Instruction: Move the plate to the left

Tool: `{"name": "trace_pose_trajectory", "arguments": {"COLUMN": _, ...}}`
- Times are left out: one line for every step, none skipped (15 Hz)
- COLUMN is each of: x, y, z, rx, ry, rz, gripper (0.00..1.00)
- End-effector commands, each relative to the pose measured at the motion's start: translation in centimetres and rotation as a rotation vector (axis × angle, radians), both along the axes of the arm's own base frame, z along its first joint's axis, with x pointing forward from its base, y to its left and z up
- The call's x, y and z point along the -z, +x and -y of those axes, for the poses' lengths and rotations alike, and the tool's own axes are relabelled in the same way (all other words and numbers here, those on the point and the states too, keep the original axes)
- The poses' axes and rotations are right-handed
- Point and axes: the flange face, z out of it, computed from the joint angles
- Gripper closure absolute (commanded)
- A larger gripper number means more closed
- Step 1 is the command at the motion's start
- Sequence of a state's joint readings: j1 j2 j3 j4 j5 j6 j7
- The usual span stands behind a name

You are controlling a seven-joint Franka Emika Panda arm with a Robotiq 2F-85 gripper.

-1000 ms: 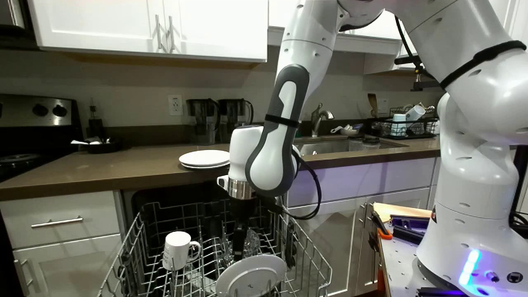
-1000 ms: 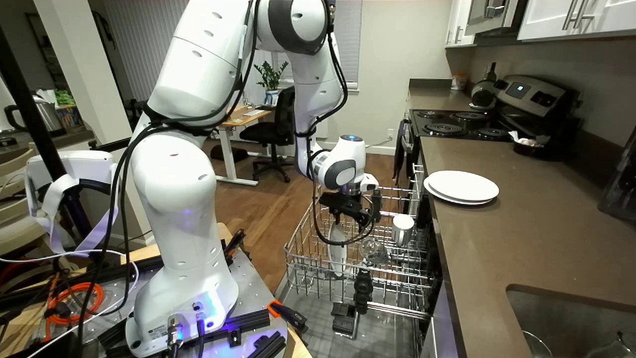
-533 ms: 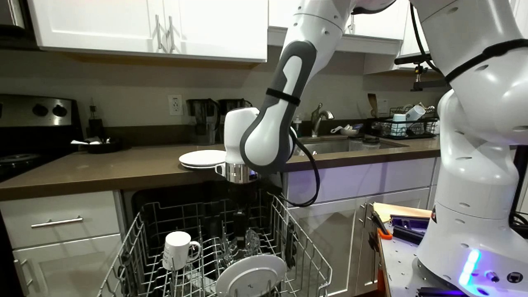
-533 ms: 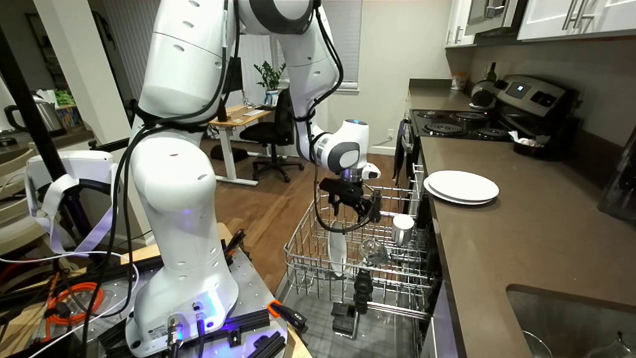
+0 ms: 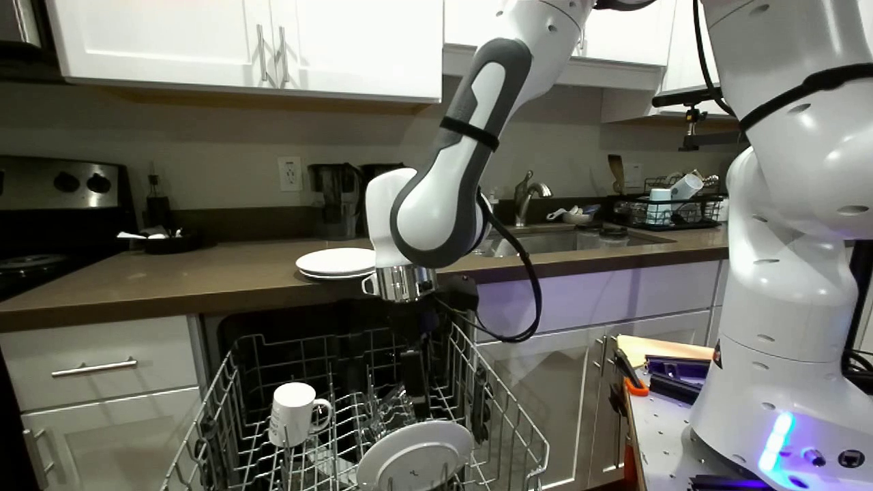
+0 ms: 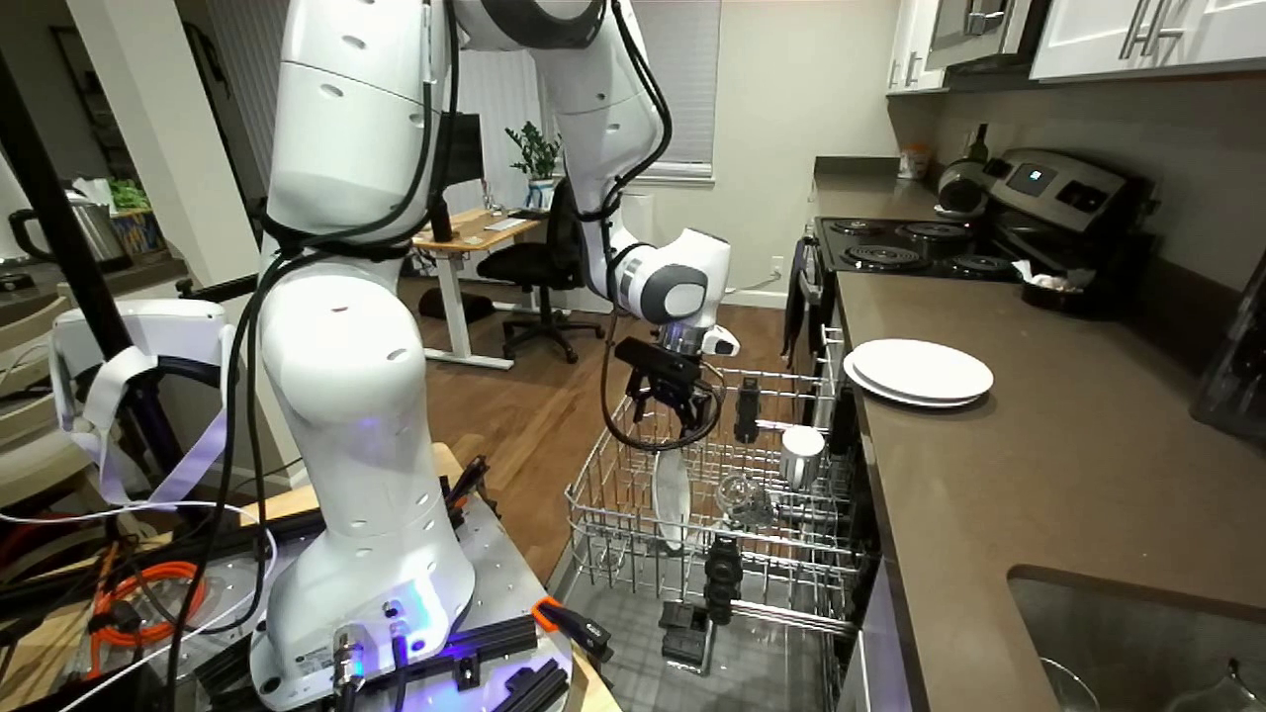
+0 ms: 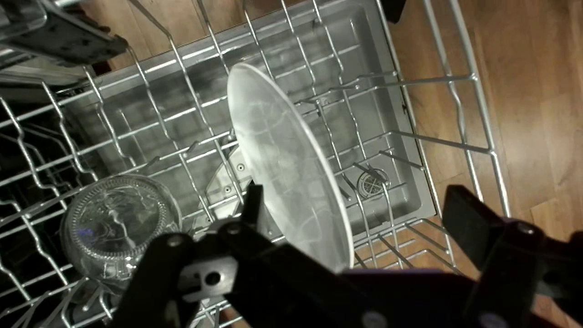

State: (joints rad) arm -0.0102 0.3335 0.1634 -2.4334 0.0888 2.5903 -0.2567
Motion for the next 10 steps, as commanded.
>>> {"name": "trace_pose_trajectory", "arguments": {"x": 0.3, "y": -1.4, "z": -0.2, "rx": -0.074, "ry": 0.018, "rz": 0.109, "gripper": 0.0}}
{"name": "trace_pose_trajectory", "arguments": {"x": 0.9, "y": -1.6, "z": -0.4, "rx": -0.089, "ry": 0.03, "rz": 0.129, "gripper": 0.0}}
{"name": "trace_pose_trajectory", "arguments": {"x": 1.3, "y": -1.9, "z": -0.6, "rx": -0.105, "ry": 0.037, "rz": 0.155, "gripper": 0.0}}
{"name": "trace_pose_trajectory", "arguments": {"x": 1.9, "y": -2.0, "z": -0.8, "rx": -0.117, "ry": 0.048, "rz": 0.167, "gripper": 0.0}}
{"name": "trace_pose_trajectory", "arguments": {"x": 2.3, "y": -2.3, "z": -1.0, "rx": -0.128, "ry": 0.056, "rz": 0.179, "gripper": 0.0}}
{"name": "trace_pose_trajectory", "arguments": {"x": 2.8, "y": -2.4, "z": -1.3, "rx": -0.141, "ry": 0.068, "rz": 0.179, "gripper": 0.0}}
{"name": "trace_pose_trajectory", "arguments": {"x": 3.3, "y": -2.5, "z": -1.4, "rx": -0.151, "ry": 0.078, "rz": 0.181, "gripper": 0.0}}
{"name": "trace_pose_trajectory", "arguments": {"x": 3.8, "y": -2.4, "z": -1.5, "rx": -0.163, "ry": 0.093, "rz": 0.175, "gripper": 0.1}}
{"name": "trace_pose_trajectory", "arguments": {"x": 4.4, "y": -2.4, "z": -1.5, "rx": -0.169, "ry": 0.102, "rz": 0.172, "gripper": 0.26}}
{"name": "trace_pose_trajectory", "arguments": {"x": 4.8, "y": -2.4, "z": -1.4, "rx": -0.175, "ry": 0.112, "rz": 0.165, "gripper": 0.33}}
